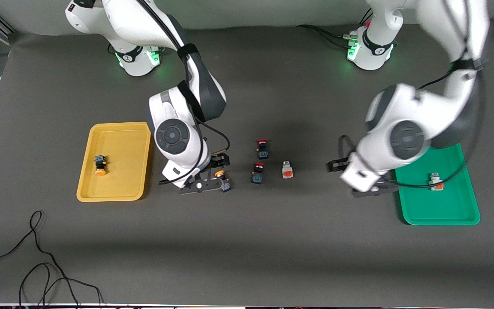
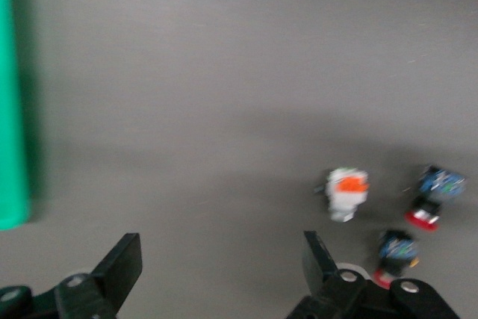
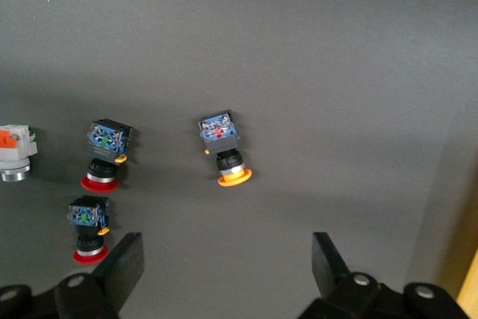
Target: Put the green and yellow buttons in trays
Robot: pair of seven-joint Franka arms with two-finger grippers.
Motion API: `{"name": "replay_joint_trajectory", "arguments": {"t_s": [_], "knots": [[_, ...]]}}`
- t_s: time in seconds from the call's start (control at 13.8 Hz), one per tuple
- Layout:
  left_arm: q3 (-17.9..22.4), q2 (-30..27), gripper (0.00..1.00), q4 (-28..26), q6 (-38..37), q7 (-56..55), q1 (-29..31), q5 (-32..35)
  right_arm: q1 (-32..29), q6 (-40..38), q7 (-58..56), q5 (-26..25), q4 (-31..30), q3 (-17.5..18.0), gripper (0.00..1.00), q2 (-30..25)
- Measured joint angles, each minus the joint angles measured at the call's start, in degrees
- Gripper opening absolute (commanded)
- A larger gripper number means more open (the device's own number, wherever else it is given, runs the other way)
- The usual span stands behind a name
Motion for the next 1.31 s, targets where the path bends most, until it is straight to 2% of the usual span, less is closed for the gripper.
{"name": "replay_joint_trajectory", "arguments": {"t_s": [0.15,0.36,0.65,0.73,0.8,0.87,0.94,1.02,1.31], "knots": [[0.04,5.57,0.96,0.04,6.70,-4.43,-3.56,0.00,0.03,3.09,0.23,0.05,-0.67,1.27,1.00,1.55],[0.09,13.11,0.96,0.39,13.39,-5.92,-5.56,0.00,0.61,12.16,0.59,0.72,-4.28,2.41,1.00,4.78],[0.03,15.47,0.96,1.07,14.24,-5.95,-7.13,0.00,1.02,24.24,0.60,1.27,-10.31,5.47,0.99,7.92],[0.03,15.47,0.96,1.10,14.24,-6.30,-7.97,0.00,1.14,25.49,0.64,1.33,-10.65,5.86,0.89,8.50],[0.03,15.50,0.96,1.10,14.23,-7.04,-8.81,0.00,1.29,26.22,0.68,1.38,-10.79,6.00,0.69,8.92],[0.05,15.59,0.96,1.10,14.23,-7.52,-9.53,0.00,1.35,26.33,0.69,1.40,-10.79,6.01,0.35,9.11],[0.04,15.72,0.96,1.09,14.23,-7.80,-10.15,0.00,1.34,26.33,0.70,1.40,-10.79,6.00,0.15,9.16],[0.05,15.92,0.96,1.09,14.23,-7.93,-10.57,0.01,1.34,26.35,0.71,1.41,-10.79,6.00,0.09,9.16],[0.11,17.45,0.96,1.02,14.47,-7.93,-11.30,0.21,1.27,26.47,0.84,1.44,-10.72,5.80,0.07,9.11]]}}
